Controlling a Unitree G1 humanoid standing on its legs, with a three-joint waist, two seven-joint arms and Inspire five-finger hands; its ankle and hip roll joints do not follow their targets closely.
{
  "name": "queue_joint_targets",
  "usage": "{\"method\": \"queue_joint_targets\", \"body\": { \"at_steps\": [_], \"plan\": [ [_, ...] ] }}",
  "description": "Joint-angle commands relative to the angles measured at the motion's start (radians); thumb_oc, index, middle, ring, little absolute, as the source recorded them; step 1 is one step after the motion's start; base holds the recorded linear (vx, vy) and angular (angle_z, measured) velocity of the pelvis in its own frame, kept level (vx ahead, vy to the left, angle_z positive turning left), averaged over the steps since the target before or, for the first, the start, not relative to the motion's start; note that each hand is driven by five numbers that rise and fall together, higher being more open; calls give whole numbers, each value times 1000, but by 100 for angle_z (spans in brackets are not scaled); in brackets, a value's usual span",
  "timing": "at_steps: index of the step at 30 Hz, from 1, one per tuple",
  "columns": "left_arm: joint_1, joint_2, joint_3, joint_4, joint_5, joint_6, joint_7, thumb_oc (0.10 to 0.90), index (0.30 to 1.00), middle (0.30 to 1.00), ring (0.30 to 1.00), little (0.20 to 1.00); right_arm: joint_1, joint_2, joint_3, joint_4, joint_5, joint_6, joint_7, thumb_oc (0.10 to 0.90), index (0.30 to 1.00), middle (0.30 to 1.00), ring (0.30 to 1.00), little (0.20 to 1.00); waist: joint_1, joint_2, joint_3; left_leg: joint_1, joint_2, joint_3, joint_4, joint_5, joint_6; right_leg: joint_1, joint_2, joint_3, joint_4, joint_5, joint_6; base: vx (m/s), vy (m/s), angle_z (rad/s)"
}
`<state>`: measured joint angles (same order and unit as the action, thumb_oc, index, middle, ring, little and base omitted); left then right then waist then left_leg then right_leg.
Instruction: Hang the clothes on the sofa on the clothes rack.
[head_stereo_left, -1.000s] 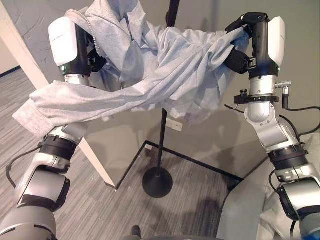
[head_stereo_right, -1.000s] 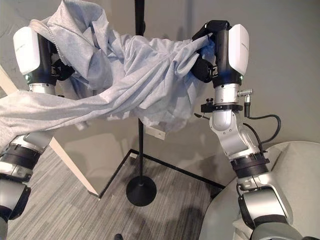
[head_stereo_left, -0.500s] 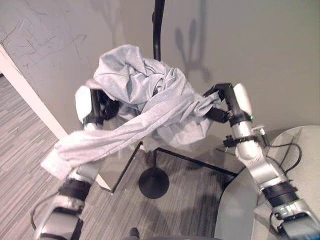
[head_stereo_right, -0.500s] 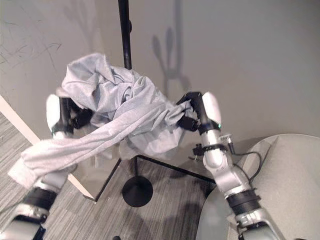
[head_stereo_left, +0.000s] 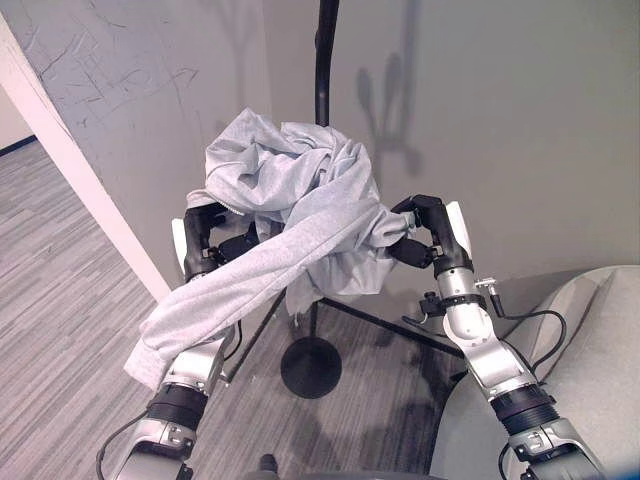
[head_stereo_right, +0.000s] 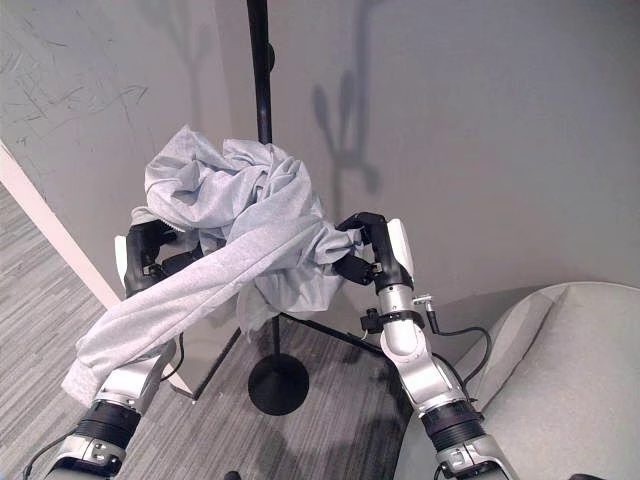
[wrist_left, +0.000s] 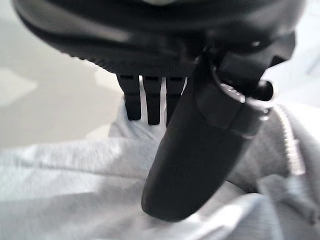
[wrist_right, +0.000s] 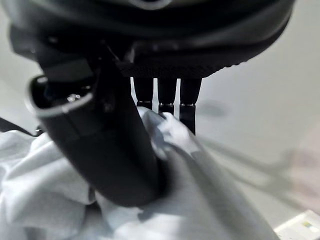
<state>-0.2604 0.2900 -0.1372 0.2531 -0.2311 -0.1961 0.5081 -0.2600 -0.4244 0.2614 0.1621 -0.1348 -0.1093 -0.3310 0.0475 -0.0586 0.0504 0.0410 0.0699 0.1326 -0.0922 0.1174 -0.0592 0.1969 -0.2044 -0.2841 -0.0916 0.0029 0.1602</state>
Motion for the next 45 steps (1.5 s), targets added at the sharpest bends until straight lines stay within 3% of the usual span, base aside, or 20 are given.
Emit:
{"method": "queue_joint_targets", "body": {
  "at_steps": [1, 7, 10, 16, 17, 22, 26, 29, 32, 34, 35, 37, 38, 39, 40, 42, 45],
  "plan": [
    [-30, 44, 74, -83, -101, -82, -48, 800, 900, 900, 900, 900, -37, -23, -74, -56, 31, -44, -30, 800, 900, 900, 900, 900, 33, 8, -70, 34, 21, -10, 5, -106, 10, -43, -24, -18, 73, -9, 6, 0, 0, 0],
    [100, 73, 83, -270, -263, -34, -198, 800, 900, 900, 900, 900, 27, -44, -162, -144, 14, -25, -9, 800, 900, 900, 900, 900, 36, 22, -61, 31, 16, -19, 5, -106, 15, -42, -29, -25, 74, -6, 7, 0, 0, 0],
    [186, 95, 83, -313, -261, -7, -271, 800, 900, 900, 900, 900, 86, -36, -205, -173, 25, -35, 8, 800, 900, 900, 900, 900, 34, 27, -55, 29, 15, -22, 5, -106, 17, -44, -31, -27, 76, -6, 8, -1, 1, 1],
    [369, 163, 99, -358, -419, 38, -478, 800, 900, 900, 900, 900, 196, 4, -265, -199, 99, -62, 63, 800, 900, 900, 900, 900, 28, 37, -46, 27, 13, -19, 5, -106, 18, -50, -33, -28, 75, -2, 11, -11, 4, 0],
    [429, 166, 109, -309, -552, 70, -584, 800, 900, 900, 900, 900, 231, 19, -272, -190, 120, -71, 93, 800, 900, 900, 900, 900, 25, 40, -43, 27, 13, -15, 5, -107, 17, -53, -36, -27, 75, 1, 14, 0, 0, 0],
    [478, 128, 98, -126, -607, 102, -668, 800, 900, 900, 900, 900, 294, 64, -279, -155, 182, -78, 135, 800, 900, 900, 900, 900, 17, 48, -40, 30, 13, -9, 5, -107, 18, -56, -41, -22, 79, 5, 15, 0, 0, 0],
    [502, 117, 93, -12, -539, 106, -688, 800, 900, 900, 900, 900, 316, 83, -275, -125, 198, -73, 146, 800, 900, 900, 900, 900, 12, 52, -37, 30, 14, -5, 5, -107, 18, -58, -43, -22, 78, 6, 15, 0, 0, 0],
    [509, 84, 67, 204, -443, 126, -712, 800, 900, 900, 900, 900, 349, 114, -253, -58, 228, -65, 167, 800, 900, 900, 900, 900, 6, 58, -32, 26, 14, -2, 5, -103, 15, -65, -43, -22, 80, 7, 15, 0, 0, 0],
    [497, 57, 66, 299, -427, 126, -713, 800, 900, 900, 900, 900, 357, 123, -239, 1, 254, -65, 177, 800, 900, 900, 900, 900, 1, 60, -29, 24, 15, -2, 5, -102, 14, -70, -43, -20, 84, 6, 14, 0, 0, 0],
    [459, 0, 85, 502, -396, 123, -672, 800, 900, 900, 900, 900, 358, 165, -215, 139, 360, -59, 189, 800, 900, 900, 900, 900, -2, 60, -28, 22, 17, -2, 5, -100, 12, -72, -43, -18, 87, 4, 12, 0, 0, 0],
    [456, -1, 85, 505, -395, 121, -673, 800, 900, 900, 900, 900, 355, 164, -215, 142, 361, -61, 190, 800, 900, 900, 900, 900, -3, 61, -26, 22, 17, -2, 5, -100, 12, -72, -43, -18, 87, 3, 12, 0, 0, 0],
    [403, -48, 121, 710, -377, 125, -630, 800, 900, 900, 900, 900, 346, 215, -182, 322, 531, -48, 219, 800, 900, 900, 900, 900, -2, 56, -25, 27, 17, -2, 5, -100, 7, -70, -41, -18, 90, 0, 8, 0, 0, 0],
    [347, -72, 155, 876, -361, 128, -598, 800, 900, 900, 900, 900, 318, 255, -144, 509, 702, -9, 261, 800, 900, 900, 900, 900, 6, 48, -26, 27, 18, -5, 5, -99, 3, -69, -38, -20, 90, -3, 4, 0, 0, 0],
    [317, -74, 170, 960, -331, 126, -588, 800, 900, 900, 900, 900, 298, 276, -124, 639, 774, 29, 302, 800, 900, 900, 900, 900, 13, 43, -29, 27, 17, -8, 5, -99, -1, -66, -36, -22, 89, -6, 1, 0, 0, 0],
    [315, -74, 170, 962, -331, 125, -588, 800, 900, 900, 900, 900, 295, 276, -124, 641, 774, 28, 303, 800, 900, 900, 900, 900, 12, 43, -31, 22, 17, -9, 5, -97, 0, -69, -36, -23, 88, -3, 0, 21, -8, 6],
    [282, -82, 165, 1092, -236, 130, -579, 800, 900, 900, 900, 900, 252, 328, -125, 931, 866, 102, 368, 800, 900, 900, 900, 900, 28, 37, -36, 24, 17, -17, 5, -97, -5, -58, -32, -32, 83, -9, -4, 55, -3, 9],
    [264, -99, 136, 1158, -149, 129, -581, 800, 900, 900, 900, 900, 223, 353, -244, 1197, 952, 132, 375, 800, 900, 900, 900, 900, 34, 39, -41, 32, 15, -27, 6, -104, -7, -40, -31, -47, 80, -19, -4, 70, 8, 4]
  ]
}}
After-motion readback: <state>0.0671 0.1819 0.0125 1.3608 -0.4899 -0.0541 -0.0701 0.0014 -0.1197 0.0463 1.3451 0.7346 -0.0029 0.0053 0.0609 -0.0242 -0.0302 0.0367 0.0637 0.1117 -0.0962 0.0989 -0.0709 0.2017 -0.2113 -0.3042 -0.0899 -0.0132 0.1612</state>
